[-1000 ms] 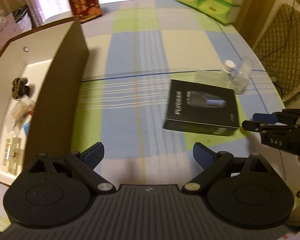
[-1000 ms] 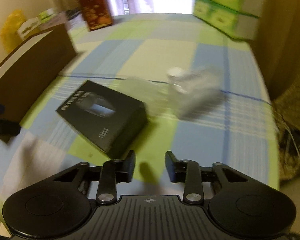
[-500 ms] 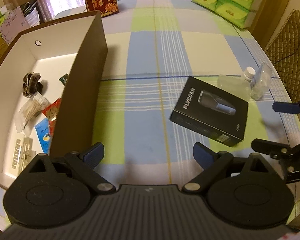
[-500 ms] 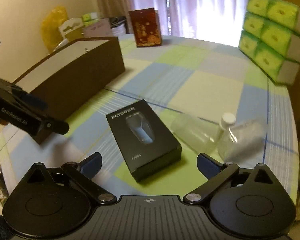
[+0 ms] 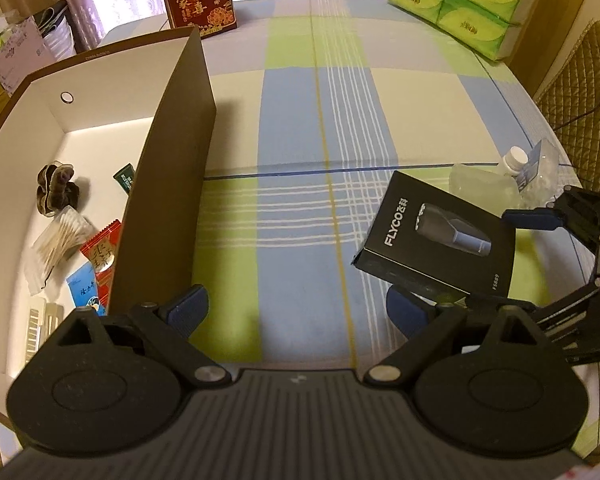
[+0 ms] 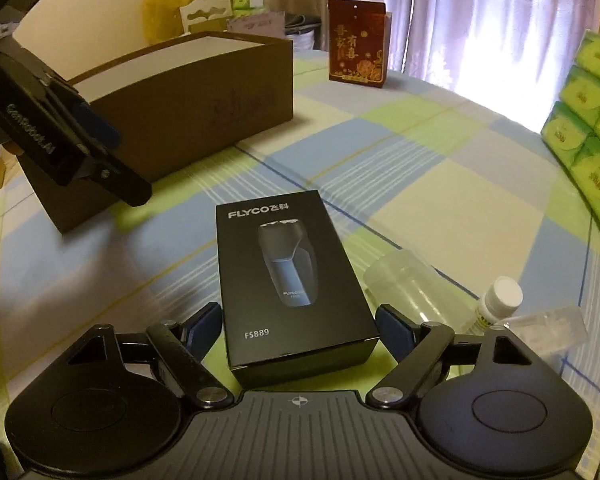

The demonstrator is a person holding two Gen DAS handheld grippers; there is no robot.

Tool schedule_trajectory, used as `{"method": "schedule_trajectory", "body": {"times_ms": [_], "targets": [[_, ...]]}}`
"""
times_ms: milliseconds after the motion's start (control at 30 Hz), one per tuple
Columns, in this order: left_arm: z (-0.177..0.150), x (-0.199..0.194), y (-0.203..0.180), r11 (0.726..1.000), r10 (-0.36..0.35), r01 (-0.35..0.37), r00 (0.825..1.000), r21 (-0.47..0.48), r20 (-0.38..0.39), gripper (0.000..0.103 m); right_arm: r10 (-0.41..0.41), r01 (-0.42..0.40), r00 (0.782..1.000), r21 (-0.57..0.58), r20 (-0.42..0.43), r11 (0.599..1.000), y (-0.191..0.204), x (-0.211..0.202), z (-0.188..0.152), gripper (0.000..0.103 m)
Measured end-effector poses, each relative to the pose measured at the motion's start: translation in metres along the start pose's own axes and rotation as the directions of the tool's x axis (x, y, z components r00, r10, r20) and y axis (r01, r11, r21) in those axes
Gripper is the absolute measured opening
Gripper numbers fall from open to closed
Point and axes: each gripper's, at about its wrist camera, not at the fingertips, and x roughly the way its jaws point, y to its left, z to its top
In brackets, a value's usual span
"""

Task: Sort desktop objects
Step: 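Reach the right tool toward the black Flyco shaver box, then grasp the black Flyco shaver box with the right tool while the left tool grasps the clear plastic cup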

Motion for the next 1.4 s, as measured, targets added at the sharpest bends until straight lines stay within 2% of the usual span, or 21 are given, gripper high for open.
{"method": "schedule_trajectory", "body": {"times_ms": [267,433,533,633,733,800,833,867,967,1167,1267,1400], "targets": [[-0.002,0.004,-0.008,0.999,-0.031,0.032,0.999,0.032,-0.011,0.094,0.020,-0.020,0.997,0.009,-0.070,1.000,0.006,-0.050,-0.041,0.080],[-0.002,0.007,-0.017,0.997,-0.053,0.054,0.998,0.061,-0.016,0.094,-0.026,0.034,0.989,0.052,-0.146,0.998,0.001,-0.082,-0.066,0.080],[0.000,0.009,-0.025,0.994,-0.063,0.064,0.998,0.084,-0.019,0.094,-0.063,0.071,0.987,0.052,-0.145,0.996,0.005,-0.088,-0.068,0.083],[0.004,0.011,-0.033,0.991,-0.072,0.073,0.997,0.108,-0.018,0.094,-0.080,0.087,0.991,0.056,-0.111,0.995,0.010,-0.086,-0.061,0.095],[0.007,0.012,-0.044,0.986,-0.089,0.090,0.996,0.137,-0.014,0.094,-0.106,0.113,0.989,0.061,-0.105,0.992,0.012,-0.072,-0.051,0.095],[0.010,0.014,-0.053,0.982,-0.103,0.104,0.995,0.160,-0.012,0.094,-0.111,0.120,0.988,0.079,-0.110,0.990,0.011,-0.064,-0.049,0.095],[0.011,0.014,-0.058,0.979,-0.111,0.111,0.994,0.173,-0.011,0.094,-0.107,0.118,0.988,0.090,-0.114,0.989,0.009,-0.061,-0.049,0.092],[0.012,0.016,-0.062,0.976,-0.116,0.116,0.993,0.182,-0.010,0.094,-0.099,0.111,0.988,0.100,-0.118,0.989,0.009,-0.060,-0.049,0.084],[0.018,0.019,-0.074,0.969,-0.136,0.134,0.991,0.210,-0.006,0.094,-0.140,0.156,0.980,0.106,-0.143,0.982,0.009,-0.064,-0.053,0.080],[0.032,0.032,-0.099,0.951,-0.182,0.178,0.983,0.254,-0.009,0.094,-0.241,0.293,0.945,0.252,-0.220,0.922,-0.011,-0.080,-0.064,0.080],[0.040,0.043,-0.115,0.931,-0.220,0.220,0.975,0.291,-0.033,0.094,-0.267,0.340,0.930,0.310,-0.253,0.888,-0.021,-0.090,-0.070,0.080],[0.052,0.064,-0.136,0.898,-0.278,0.287,0.957,0.332,-0.075,0.094,-0.284,0.367,0.922,0.360,-0.262,0.858,-0.031,-0.098,-0.075,0.080]]}}
